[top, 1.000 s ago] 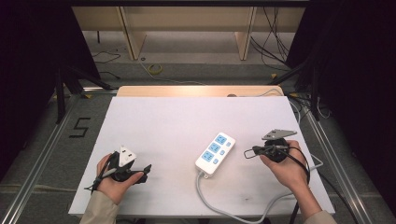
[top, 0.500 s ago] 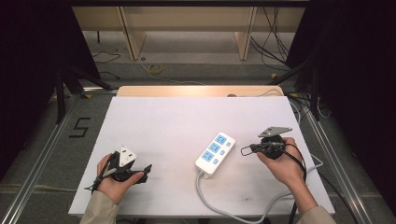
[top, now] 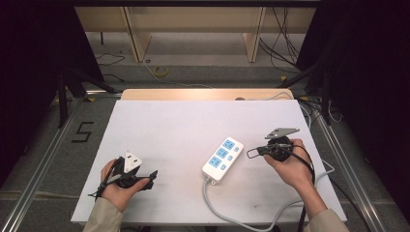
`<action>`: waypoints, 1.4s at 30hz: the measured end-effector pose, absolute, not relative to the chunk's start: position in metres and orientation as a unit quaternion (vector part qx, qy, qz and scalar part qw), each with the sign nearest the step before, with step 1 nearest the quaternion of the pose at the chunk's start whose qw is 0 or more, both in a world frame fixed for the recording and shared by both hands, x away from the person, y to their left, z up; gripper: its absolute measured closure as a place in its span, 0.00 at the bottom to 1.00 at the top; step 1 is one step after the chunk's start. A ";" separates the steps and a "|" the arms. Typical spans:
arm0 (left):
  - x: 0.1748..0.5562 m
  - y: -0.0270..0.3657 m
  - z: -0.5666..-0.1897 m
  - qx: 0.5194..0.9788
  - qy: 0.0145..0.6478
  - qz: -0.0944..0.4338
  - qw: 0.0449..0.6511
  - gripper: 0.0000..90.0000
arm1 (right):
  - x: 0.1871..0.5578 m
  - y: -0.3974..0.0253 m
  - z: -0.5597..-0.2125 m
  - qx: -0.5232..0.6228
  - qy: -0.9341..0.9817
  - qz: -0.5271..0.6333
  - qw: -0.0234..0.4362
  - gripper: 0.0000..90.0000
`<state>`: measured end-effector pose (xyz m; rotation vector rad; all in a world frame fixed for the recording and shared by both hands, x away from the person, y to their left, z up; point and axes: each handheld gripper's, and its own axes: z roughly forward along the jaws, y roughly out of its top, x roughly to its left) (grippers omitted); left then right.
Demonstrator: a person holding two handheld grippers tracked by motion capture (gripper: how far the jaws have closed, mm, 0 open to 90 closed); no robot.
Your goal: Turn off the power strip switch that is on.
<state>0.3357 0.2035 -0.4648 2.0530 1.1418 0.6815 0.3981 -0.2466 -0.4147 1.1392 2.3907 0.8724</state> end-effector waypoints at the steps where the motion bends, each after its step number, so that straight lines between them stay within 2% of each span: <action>1: 0.336 0.204 -0.465 0.789 0.439 0.262 0.341 0.17 | 0.399 -0.246 -0.415 0.403 0.845 0.307 0.174 1.00; 42: 0.336 0.203 -0.463 0.788 0.438 0.265 0.342 0.17 | 0.417 -0.222 -0.405 0.385 0.861 0.290 0.164 1.00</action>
